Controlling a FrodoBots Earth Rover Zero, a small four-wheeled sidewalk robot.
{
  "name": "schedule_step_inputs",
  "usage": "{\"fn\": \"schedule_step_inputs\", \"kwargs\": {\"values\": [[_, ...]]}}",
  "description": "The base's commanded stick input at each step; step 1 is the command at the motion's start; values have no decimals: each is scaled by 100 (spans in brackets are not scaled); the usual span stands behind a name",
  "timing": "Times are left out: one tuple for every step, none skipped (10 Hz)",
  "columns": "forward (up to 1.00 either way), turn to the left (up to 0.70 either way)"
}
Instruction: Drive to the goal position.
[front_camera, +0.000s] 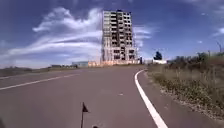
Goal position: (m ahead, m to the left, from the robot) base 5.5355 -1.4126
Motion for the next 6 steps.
{"fn": "schedule_step_inputs", "kwargs": {"values": [[99,0],[99,0],[100,0],[100,0],[100,0],[98,0]]}}
